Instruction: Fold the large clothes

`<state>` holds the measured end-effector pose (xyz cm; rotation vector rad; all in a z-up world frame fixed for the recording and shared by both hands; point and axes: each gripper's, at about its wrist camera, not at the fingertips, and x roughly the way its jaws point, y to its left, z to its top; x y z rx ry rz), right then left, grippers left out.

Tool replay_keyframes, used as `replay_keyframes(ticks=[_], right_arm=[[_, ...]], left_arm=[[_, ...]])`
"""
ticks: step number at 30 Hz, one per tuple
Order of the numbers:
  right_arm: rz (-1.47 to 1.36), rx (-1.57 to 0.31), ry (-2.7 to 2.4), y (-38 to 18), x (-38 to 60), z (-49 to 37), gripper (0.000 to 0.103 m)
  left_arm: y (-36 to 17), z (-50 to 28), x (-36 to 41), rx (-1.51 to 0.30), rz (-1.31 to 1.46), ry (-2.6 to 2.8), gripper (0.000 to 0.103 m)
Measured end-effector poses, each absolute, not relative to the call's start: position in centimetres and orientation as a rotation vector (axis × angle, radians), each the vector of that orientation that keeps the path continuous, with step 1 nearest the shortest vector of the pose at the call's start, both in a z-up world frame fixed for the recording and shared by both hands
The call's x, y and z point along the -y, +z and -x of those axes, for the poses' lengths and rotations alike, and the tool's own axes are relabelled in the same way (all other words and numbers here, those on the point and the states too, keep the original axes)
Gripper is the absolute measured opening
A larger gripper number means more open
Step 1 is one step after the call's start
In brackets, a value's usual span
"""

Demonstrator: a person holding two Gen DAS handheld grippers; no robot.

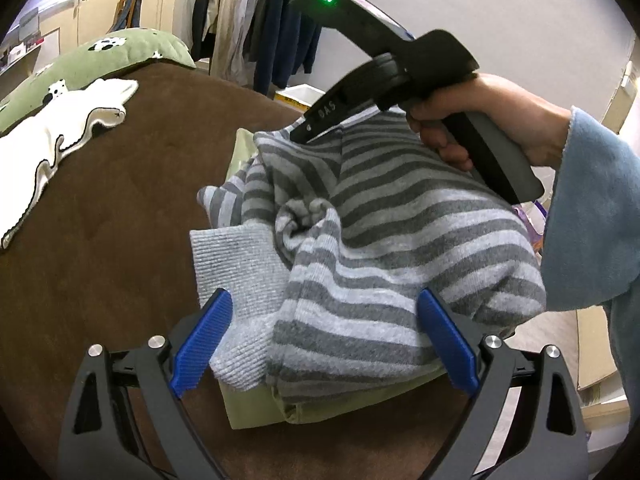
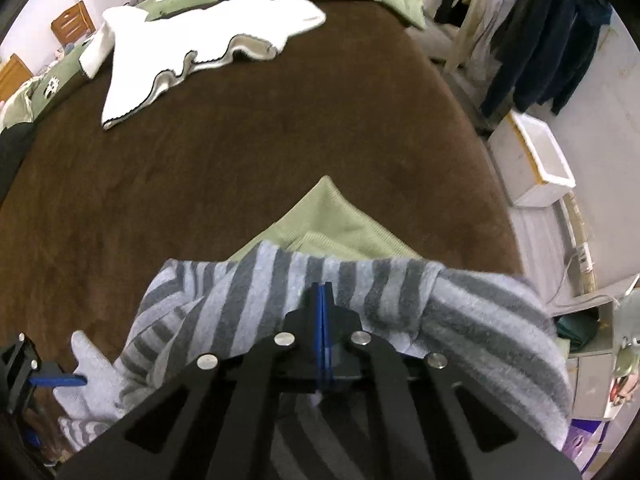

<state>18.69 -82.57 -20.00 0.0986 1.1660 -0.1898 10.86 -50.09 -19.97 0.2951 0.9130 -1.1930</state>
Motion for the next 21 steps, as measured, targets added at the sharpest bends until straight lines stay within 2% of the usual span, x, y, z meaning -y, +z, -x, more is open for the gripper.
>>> replay_keyframes(ticks=[7,11,15,21], right_arm=[[-0.170,-1.077,-0.226,-18.2,84.5,-18.8,0.001],[-0.135,-1.096,-0.163,-18.1,83.3,-18.7,0.002],[-0.071,-1.153,-0.086,-18.6,81.3,-18.4,0.025],[-0.076,-1.178,-0.114,-19.6,81.3,-18.2,0.028]], left_arm=[[-20.4,-10.4,49.5,-0.902,-0.303,-1.190,0.092],[-20.8,-10.2,48.8,-0.907,-0.306,-1.193,0.092],[-21.7,-10.2,47.9,-0.929,-0.293,-1.187,0.092],[-23.4,-10.0,46.7,-0.981,-0.283,-1.167,0.092]])
